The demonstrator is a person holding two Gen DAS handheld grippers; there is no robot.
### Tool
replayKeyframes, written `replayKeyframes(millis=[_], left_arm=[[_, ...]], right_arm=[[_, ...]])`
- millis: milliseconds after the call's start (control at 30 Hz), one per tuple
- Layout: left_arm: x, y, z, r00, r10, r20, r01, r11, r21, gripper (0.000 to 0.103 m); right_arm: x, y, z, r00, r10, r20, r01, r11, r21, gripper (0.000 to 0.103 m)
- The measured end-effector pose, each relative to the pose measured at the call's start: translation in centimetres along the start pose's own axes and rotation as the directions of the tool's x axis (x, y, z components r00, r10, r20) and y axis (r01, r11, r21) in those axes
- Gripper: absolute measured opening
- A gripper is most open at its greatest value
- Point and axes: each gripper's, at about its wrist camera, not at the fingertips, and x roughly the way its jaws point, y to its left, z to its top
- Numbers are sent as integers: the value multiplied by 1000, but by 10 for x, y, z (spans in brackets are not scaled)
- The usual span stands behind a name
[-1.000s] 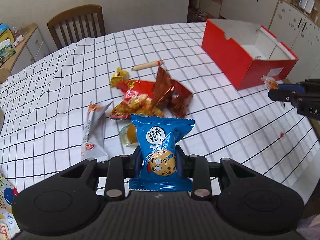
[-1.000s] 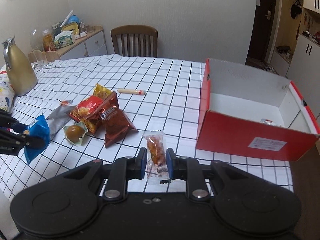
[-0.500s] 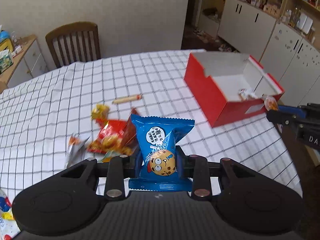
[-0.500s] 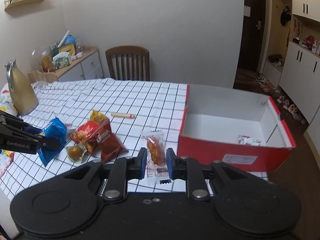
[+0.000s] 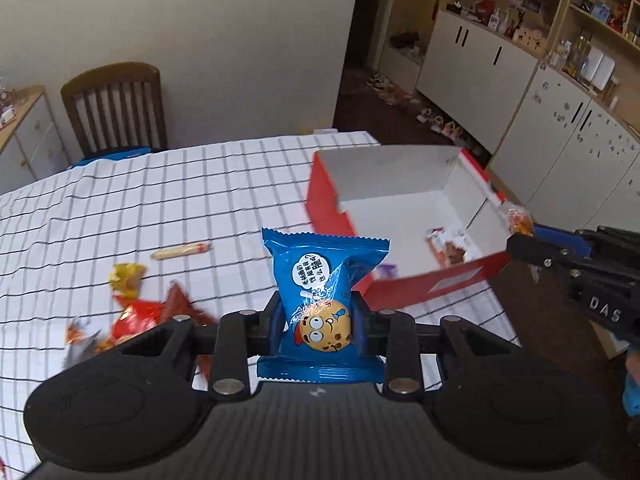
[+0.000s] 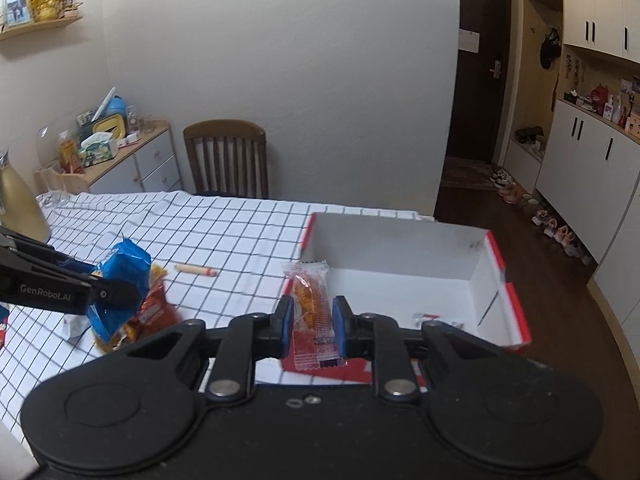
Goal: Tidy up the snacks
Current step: 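Carry the blue cookie pack and sausage pack with both tools over the box, then lower and open both tools to drop the cookie pack and sausage pack into the box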
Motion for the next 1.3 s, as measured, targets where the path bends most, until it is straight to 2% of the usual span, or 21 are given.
replayKeyframes(millis=[400,700,1300], left_arm=[[43,-63,47,1000,9,7,-10,1000,24,32],[86,-84,69,998,21,-56,-20,1000,3,32],[171,-104,88,981,107,-163,-106,994,11,32]], right_arm=[[18,-63,14,1000,-21,4,21,1000,21,19],[53,-106,17,998,-6,-56,9,998,63,19],[121,-107,2,978,21,-208,-26,999,-21,19]])
